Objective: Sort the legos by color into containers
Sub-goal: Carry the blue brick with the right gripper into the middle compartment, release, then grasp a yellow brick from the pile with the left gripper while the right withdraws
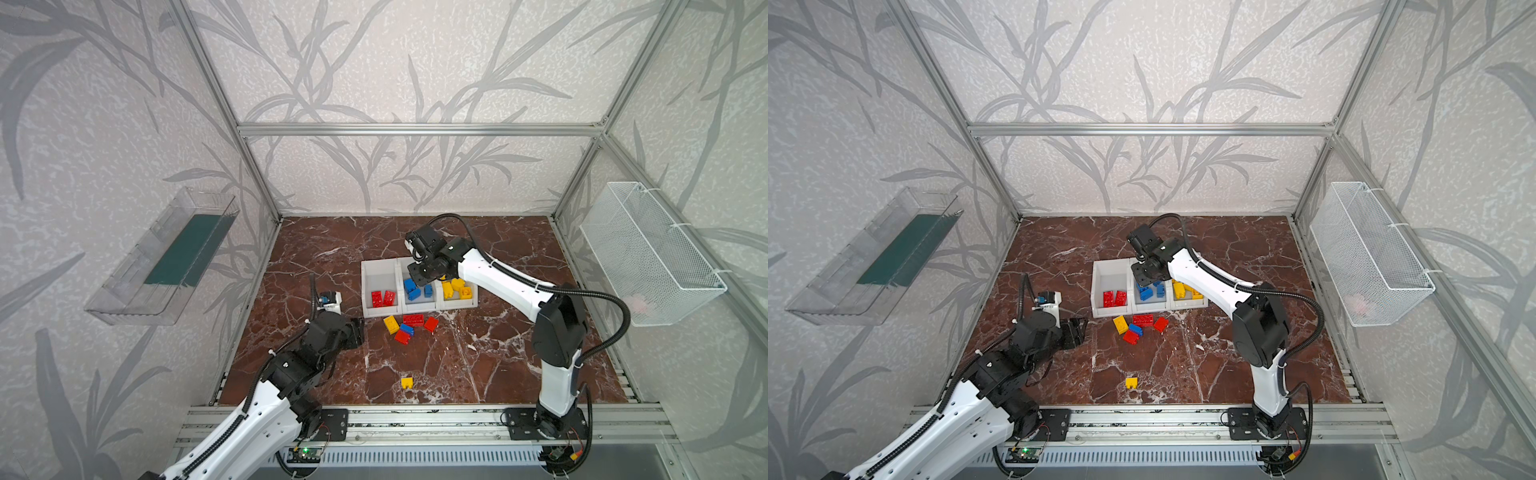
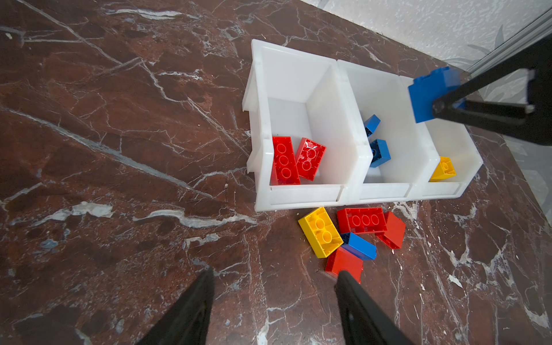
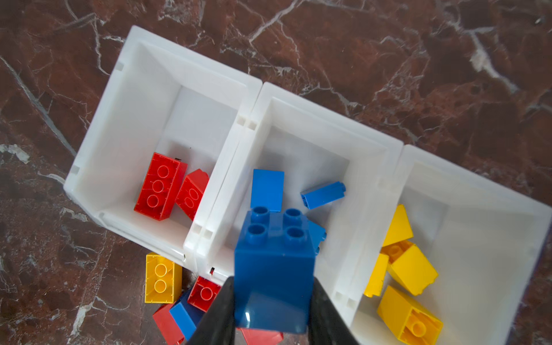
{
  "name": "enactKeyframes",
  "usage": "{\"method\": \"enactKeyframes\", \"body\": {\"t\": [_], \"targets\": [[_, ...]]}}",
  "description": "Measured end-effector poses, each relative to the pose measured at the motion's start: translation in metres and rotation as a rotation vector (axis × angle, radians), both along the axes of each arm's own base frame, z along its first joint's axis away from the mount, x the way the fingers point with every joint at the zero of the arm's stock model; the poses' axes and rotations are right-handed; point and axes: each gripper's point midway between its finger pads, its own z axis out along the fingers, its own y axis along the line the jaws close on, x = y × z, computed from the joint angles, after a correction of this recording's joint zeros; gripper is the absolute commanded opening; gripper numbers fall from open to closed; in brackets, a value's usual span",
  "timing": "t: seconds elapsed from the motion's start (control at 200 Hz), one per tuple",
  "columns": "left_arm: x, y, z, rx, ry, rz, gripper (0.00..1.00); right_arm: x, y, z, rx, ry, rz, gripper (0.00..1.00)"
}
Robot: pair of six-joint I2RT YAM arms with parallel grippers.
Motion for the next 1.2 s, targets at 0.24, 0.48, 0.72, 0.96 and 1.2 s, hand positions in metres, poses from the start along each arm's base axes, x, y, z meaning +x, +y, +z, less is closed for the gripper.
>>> {"method": "enactKeyframes", "body": {"t": [0.24,0.48,0.72,0.96,1.2], "targets": [[-0.002,-0.001,-0.007,-0.001,0.019,-0.006,0.67,-0.005,0.000,-0.004,-0.002,0.029,0.007,0.56],[-0.003,-0.005,-0.012,-0.004,0.040,-0.024,0.67,-0.011,-0.005,0.006,0.012,0.017,0.004,0.56],[-0.003,-0.012,-0.021,0.004,0.079,-0.054,0.67,-0.031,-0.024,0.020,0.034,0.004,-0.012,0.57],[-0.003,-0.027,-0.039,0.015,0.153,-0.118,0.67,-0.059,-0.054,0.024,0.046,0.001,-0.049,0.57],[-0.005,-0.045,-0.059,0.040,0.217,-0.198,0.67,-0.085,-0.089,-0.001,0.027,0.047,-0.126,0.58]]}}
